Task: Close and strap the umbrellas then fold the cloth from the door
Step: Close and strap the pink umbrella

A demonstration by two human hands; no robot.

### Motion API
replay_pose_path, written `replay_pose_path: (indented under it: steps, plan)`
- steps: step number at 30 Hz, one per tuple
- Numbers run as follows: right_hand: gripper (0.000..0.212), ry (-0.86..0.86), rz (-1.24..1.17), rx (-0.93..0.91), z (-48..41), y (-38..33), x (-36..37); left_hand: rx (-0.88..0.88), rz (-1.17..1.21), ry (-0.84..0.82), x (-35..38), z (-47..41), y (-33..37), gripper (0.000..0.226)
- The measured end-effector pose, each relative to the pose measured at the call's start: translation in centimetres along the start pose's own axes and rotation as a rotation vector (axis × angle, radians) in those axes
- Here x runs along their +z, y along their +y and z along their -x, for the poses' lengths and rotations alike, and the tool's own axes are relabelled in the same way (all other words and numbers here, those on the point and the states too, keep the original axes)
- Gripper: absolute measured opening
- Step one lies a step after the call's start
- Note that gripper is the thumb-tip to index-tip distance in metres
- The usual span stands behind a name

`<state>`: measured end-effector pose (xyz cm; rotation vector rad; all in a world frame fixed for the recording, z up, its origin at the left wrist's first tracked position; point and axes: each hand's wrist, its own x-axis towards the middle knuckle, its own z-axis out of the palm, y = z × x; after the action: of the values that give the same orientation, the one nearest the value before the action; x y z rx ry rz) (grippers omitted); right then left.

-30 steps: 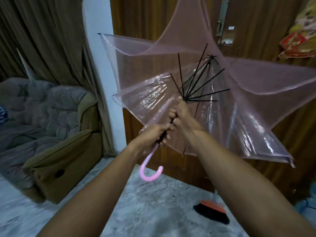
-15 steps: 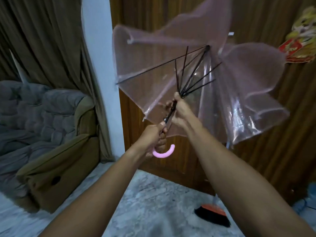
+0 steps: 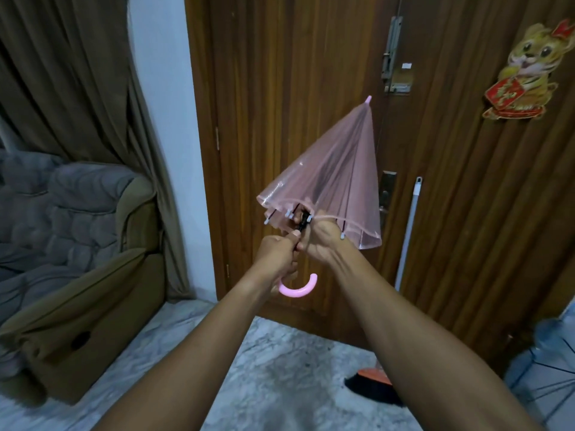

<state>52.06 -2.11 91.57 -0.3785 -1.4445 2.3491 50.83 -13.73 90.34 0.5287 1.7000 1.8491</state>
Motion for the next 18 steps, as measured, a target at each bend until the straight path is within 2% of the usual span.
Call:
replay_pose_path:
  steps: [4,7,9,11,13,16,17,18]
  plan:
    - [0.049,0.027,0.035,-0.025,-0.5,0.3,-0.3,-0.015,0.005,-0.015,0.1,0.1,-0.3,0.036]
    - [0.045,-0.024,0.06,0.007,-0.4,0.5,-1.0,-0.094,0.095,-0.076,-0.2,-0.1,-0.6,0.037]
    - [0.045,-0.048,0.161,0.045,0.2,0.0,-1.6,-0.119,0.188,-0.127,-0.2,0.1,-0.3,0.033]
    - [0.04,-0.042,0.32,0.092,0.8,-0.7,-1.8,-0.078,0.11,-0.117,-0.6,0.2,0.0,0.03]
    - [0.037,0.063,0.402,0.107,1.0,-1.6,-2.2,0.027,-0.108,-0.023,-1.2,0.3,0.2,0.029]
    - [0.038,0.127,0.439,0.047,1.0,-2.6,-2.9,0.338,-0.496,0.348,-2.8,-0.1,0.3,0.034]
    - [0.04,0.117,0.455,0.045,1.2,-2.7,-2.9,0.403,-0.516,0.434,-3.0,-0.2,0.9,0.036]
    - [0.041,0.089,0.465,0.052,1.4,-2.6,-2.9,0.425,-0.482,0.44,-3.0,-0.4,1.7,0.036]
